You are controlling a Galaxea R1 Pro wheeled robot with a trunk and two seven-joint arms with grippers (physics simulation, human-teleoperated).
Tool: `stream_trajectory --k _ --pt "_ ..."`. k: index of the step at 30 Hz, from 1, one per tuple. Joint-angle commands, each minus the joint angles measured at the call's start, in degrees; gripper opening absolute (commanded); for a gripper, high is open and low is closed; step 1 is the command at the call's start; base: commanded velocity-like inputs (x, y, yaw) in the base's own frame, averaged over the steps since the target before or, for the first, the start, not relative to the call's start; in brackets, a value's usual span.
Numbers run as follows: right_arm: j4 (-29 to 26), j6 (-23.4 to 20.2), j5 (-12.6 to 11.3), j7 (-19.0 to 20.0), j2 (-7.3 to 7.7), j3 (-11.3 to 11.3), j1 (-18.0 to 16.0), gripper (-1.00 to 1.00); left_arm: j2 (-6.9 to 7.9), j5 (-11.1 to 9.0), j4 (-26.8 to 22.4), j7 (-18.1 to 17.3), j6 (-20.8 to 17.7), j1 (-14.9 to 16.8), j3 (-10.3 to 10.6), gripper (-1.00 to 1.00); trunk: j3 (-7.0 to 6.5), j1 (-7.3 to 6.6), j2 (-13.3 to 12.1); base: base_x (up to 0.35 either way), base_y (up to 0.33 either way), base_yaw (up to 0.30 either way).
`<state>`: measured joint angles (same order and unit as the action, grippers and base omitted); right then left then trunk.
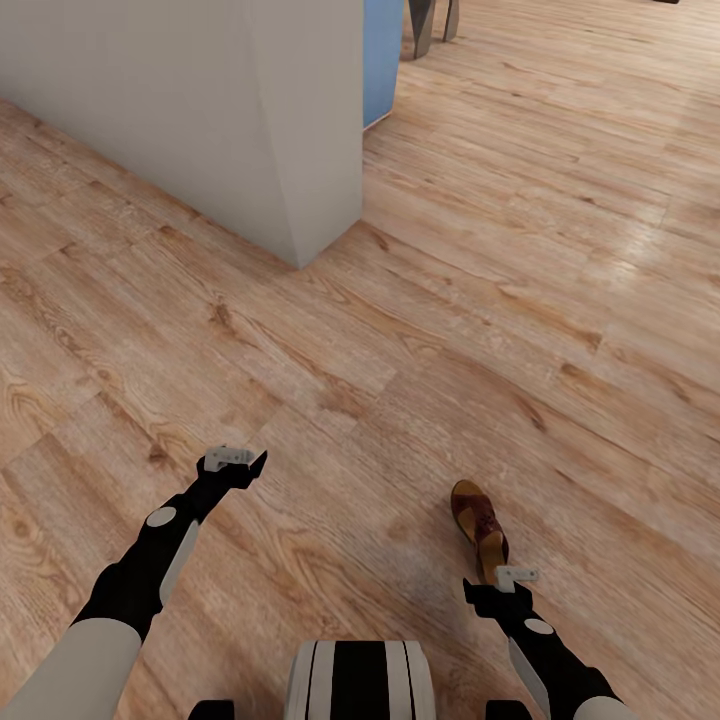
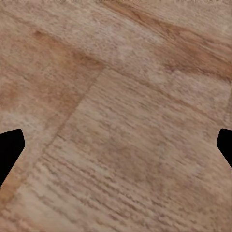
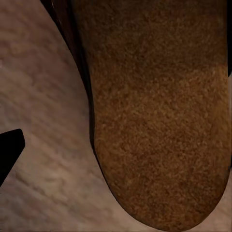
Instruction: Pick up the two gym shoes and the two sandals from the corridor floor and place them onto the hallstand (shoe rack) in the corridor, making sure they are on the rack and not on the floor. Arrange them so the two gym shoes are next to each other and the two sandals are next to each other.
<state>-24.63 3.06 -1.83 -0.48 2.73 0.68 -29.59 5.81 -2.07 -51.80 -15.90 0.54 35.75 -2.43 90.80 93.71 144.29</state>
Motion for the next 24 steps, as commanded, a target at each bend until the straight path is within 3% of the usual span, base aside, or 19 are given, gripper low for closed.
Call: stream_trajectory --k 1,16,24 --pt "0.04 0.19 -0.19 -0.05 0.01 0.03 -0.02 -1.00 -0.01 -0.21 0.04 -0.35 0.06 0.02 -0.11 1.00 0.03 0.00 0.01 0.114 0.000 0.000" --pt "0.10 0.19 -0.19 0.03 0.04 0.01 -0.03 -1.00 0.02 -0.26 0.07 -0.18 0.03 -0.04 -0.12 1.00 0.03 0.00 0.01 0.013 0.000 0.000" --pt "0.11 0.19 -0.19 0.04 0.03 -0.06 -0.02 -1.00 0.16 -0.58 -0.14 -0.19 0.45 -2.40 -0.27 1.00 0.03 0.00 0.01 0.000 0.000 0.000"
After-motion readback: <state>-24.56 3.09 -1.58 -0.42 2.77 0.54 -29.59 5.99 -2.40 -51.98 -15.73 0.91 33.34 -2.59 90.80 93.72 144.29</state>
